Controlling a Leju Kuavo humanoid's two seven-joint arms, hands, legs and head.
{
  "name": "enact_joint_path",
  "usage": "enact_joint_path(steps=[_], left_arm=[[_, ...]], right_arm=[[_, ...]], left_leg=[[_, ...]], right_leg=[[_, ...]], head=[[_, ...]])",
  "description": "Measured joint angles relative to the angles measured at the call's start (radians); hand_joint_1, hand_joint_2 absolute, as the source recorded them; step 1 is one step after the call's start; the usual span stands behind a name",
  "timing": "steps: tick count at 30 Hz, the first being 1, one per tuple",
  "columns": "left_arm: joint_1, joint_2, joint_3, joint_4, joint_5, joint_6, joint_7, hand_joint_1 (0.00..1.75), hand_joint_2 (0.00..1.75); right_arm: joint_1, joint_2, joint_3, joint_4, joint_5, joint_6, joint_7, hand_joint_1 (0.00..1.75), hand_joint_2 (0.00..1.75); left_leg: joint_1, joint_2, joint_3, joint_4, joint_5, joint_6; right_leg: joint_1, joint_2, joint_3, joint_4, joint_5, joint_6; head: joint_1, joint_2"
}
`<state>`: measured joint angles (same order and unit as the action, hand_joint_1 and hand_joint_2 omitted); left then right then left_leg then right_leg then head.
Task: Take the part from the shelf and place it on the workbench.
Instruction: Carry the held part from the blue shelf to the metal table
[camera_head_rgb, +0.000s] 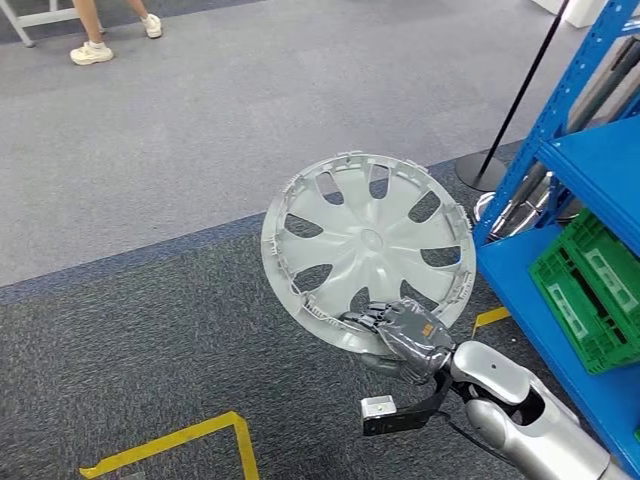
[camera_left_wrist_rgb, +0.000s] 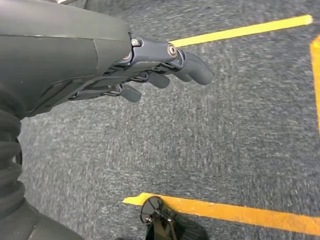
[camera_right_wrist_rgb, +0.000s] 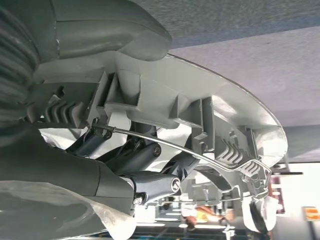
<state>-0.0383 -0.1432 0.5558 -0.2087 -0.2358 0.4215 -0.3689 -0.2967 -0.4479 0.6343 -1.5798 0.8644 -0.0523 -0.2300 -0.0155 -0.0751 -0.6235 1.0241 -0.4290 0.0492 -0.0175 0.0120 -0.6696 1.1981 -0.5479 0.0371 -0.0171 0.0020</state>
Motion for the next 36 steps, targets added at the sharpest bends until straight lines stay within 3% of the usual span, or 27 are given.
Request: enact_joint_path(steps=[2,3,4,6,8,10,12,13,15,17,19,21,23,25,26,27,28,29,30,32,34,36], left_arm=[[-0.001,-0.001,0.0,0.0,0.0,-0.001,0.0,0.0,1.75],[-0.001,-0.001,0.0,0.0,0.0,-0.002,0.0,0.0,1.75],[0.0,-0.001,0.0,0.0,0.0,-0.002,0.0,0.0,1.75],[0.005,-0.001,0.0,0.0,0.0,-0.002,0.0,0.0,1.75],[0.007,0.0,0.0,0.0,0.0,-0.002,0.0,0.0,1.75],[0.006,0.0,0.0,0.0,0.0,-0.002,0.0,0.0,1.75],[0.004,0.0,0.0,0.0,-0.003,-0.003,0.0,0.0,1.75],[0.005,0.0,0.0,0.0,-0.005,-0.005,0.0,0.0,1.75],[0.006,0.0,0.0,0.0,-0.009,-0.008,0.0,0.0,1.75],[0.005,-0.001,0.0,0.0,-0.014,-0.01,-0.005,0.0,1.75],[0.002,-0.001,0.0,0.0,-0.016,-0.012,-0.014,0.0,1.75],[0.003,0.0,0.001,0.0,-0.017,-0.016,-0.022,0.0,1.75],[0.003,0.0,0.002,-0.001,-0.026,-0.019,-0.024,0.0,1.75],[0.0,-0.002,0.002,-0.002,-0.046,-0.017,-0.016,0.0,1.75],[-0.002,-0.004,0.001,-0.002,-0.057,-0.016,-0.011,0.0,1.75],[-0.002,-0.006,0.0,-0.002,-0.066,-0.014,-0.006,0.0,1.75],[-0.001,-0.008,-0.001,-0.002,-0.073,-0.013,-0.001,0.0,1.75],[0.0,-0.01,-0.002,-0.002,-0.078,-0.013,0.002,0.0,1.75],[0.001,-0.012,-0.003,-0.002,-0.083,-0.013,0.004,0.0,1.75],[0.001,-0.016,-0.004,-0.002,-0.091,-0.015,0.006,0.0,1.75],[0.0,-0.019,-0.005,-0.002,-0.099,-0.018,0.006,0.0,1.75],[0.003,-0.019,-0.005,-0.002,-0.105,-0.023,0.011,0.0,1.75]], right_arm=[[-0.001,0.0,0.0,0.002,0.0,0.0,0.0,1.75,1.75],[-0.002,0.0,0.0,0.003,0.0,0.0,0.0,1.75,1.75],[-0.002,0.001,0.001,0.003,0.0,0.0,-0.001,1.75,1.75],[-0.004,0.003,0.002,0.003,0.0,0.0,0.0,1.75,1.75],[-0.007,0.006,0.001,0.004,0.0,0.0,0.001,1.75,1.75],[-0.007,0.008,0.0,0.004,0.0,0.0,0.001,1.75,1.75],[-0.007,0.008,0.0,0.004,0.001,0.0,0.002,1.75,1.75],[-0.006,0.008,0.001,0.004,0.001,-0.001,0.003,1.75,1.75],[-0.004,0.008,0.001,0.005,0.002,-0.001,0.007,1.75,1.75],[-0.004,0.008,0.001,0.005,0.002,-0.002,0.011,1.75,1.75],[-0.006,0.008,0.0,0.006,0.003,-0.004,0.013,1.75,1.75],[-0.009,0.011,0.001,0.007,0.003,-0.004,0.013,1.75,1.75],[-0.011,0.014,0.002,0.008,0.003,-0.005,0.016,1.75,1.75],[0.0,0.014,-0.002,0.009,0.007,-0.012,0.028,1.75,1.75],[0.014,0.013,-0.006,0.009,0.011,-0.019,0.034,1.75,1.75],[0.031,0.011,-0.01,0.008,0.015,-0.027,0.039,1.75,1.75],[0.05,0.009,-0.013,0.007,0.018,-0.033,0.042,1.75,1.75],[0.066,0.006,-0.016,0.005,0.02,-0.037,0.044,1.75,1.75],[0.08,0.002,-0.019,0.003,0.022,-0.039,0.046,1.75,1.75],[0.101,-0.003,-0.028,-0.004,0.025,-0.042,0.05,1.75,1.75],[0.117,-0.007,-0.037,-0.013,0.03,-0.046,0.053,1.75,1.75],[0.132,-0.011,-0.045,-0.025,0.034,-0.049,0.055,1.75,1.75]], left_leg=[[-0.001,-0.023,-0.004,0.006,-0.002,-0.006],[0.001,-0.033,-0.008,0.009,-0.002,-0.011],[0.003,-0.043,-0.012,0.01,-0.001,-0.017],[0.005,-0.051,-0.016,0.012,-0.001,-0.028],[0.003,-0.013,-0.031,0.048,-0.025,-0.039],[0.006,0.04,-0.081,0.159,-0.082,-0.049],[0.013,0.058,-0.134,0.27,-0.122,-0.056],[0.017,0.061,-0.14,0.283,-0.117,-0.058],[0.021,0.076,-0.096,0.197,-0.061,-0.059],[0.015,0.119,-0.032,0.07,-0.015,-0.054],[0.005,0.14,-0.01,0.019,-0.011,-0.043],[0.002,0.121,-0.011,0.013,-0.01,-0.029],[0.005,0.099,-0.006,0.005,-0.007,-0.015],[0.007,0.076,-0.003,0.002,-0.006,-0.005],[0.007,0.063,-0.003,0.002,-0.007,-0.001],[0.007,0.047,-0.002,0.003,-0.007,0.001],[0.006,0.032,0.0,0.003,-0.008,0.001],[0.006,0.017,0.002,0.004,-0.009,0.001],[0.006,0.003,0.004,0.005,-0.01,0.001],[0.005,-0.02,0.004,0.01,-0.015,-0.005],[0.005,-0.038,-0.001,0.016,-0.018,-0.013],[0.007,-0.053,-0.004,0.016,-0.019,-0.023]], right_leg=[[-0.004,0.039,0.052,-0.119,0.052,-0.004],[-0.004,0.053,0.068,-0.15,0.059,-0.006],[-0.004,0.057,0.075,-0.16,0.055,-0.008],[-0.002,0.038,0.082,-0.168,0.057,-0.014],[-0.004,0.015,0.09,-0.174,0.059,-0.025],[-0.003,-0.011,0.096,-0.177,0.056,-0.034],[-0.001,-0.038,0.1,-0.176,0.052,-0.037],[-0.001,-0.05,0.102,-0.176,0.05,-0.036],[-0.001,-0.075,0.109,-0.176,0.043,-0.032],[0.003,-0.097,0.117,-0.175,0.035,-0.023],[0.007,-0.117,0.121,-0.176,0.029,-0.013],[0.005,-0.135,0.124,-0.178,0.023,-0.002],[0.0,-0.105,0.112,-0.151,0.001,0.006],[-0.002,-0.045,0.059,-0.045,-0.049,0.008],[-0.002,-0.027,0.019,0.025,-0.074,0.008],[-0.001,-0.018,-0.017,0.081,-0.086,0.008],[-0.001,-0.014,-0.04,0.107,-0.081,0.007],[-0.001,-0.012,-0.045,0.094,-0.056,0.006],[-0.002,-0.007,-0.032,0.046,-0.017,0.005],[-0.006,0.026,0.019,-0.086,0.053,0.001],[-0.008,0.052,0.054,-0.156,0.072,-0.001],[-0.006,0.041,0.063,-0.163,0.068,-0.008]], head=[[-0.001,0.0],[-0.001,0.0],[-0.001,0.0],[-0.001,0.0],[-0.005,0.0],[-0.008,0.0],[-0.008,0.0],[-0.008,0.0],[-0.008,0.0],[-0.008,0.0],[-0.007,0.0],[-0.007,0.0],[-0.005,0.0],[0.001,0.0],[0.003,0.0],[0.005,0.0],[0.005,0.0],[0.005,0.0],[0.005,0.0],[0.005,0.0],[0.004,0.0],[0.003,0.0]])
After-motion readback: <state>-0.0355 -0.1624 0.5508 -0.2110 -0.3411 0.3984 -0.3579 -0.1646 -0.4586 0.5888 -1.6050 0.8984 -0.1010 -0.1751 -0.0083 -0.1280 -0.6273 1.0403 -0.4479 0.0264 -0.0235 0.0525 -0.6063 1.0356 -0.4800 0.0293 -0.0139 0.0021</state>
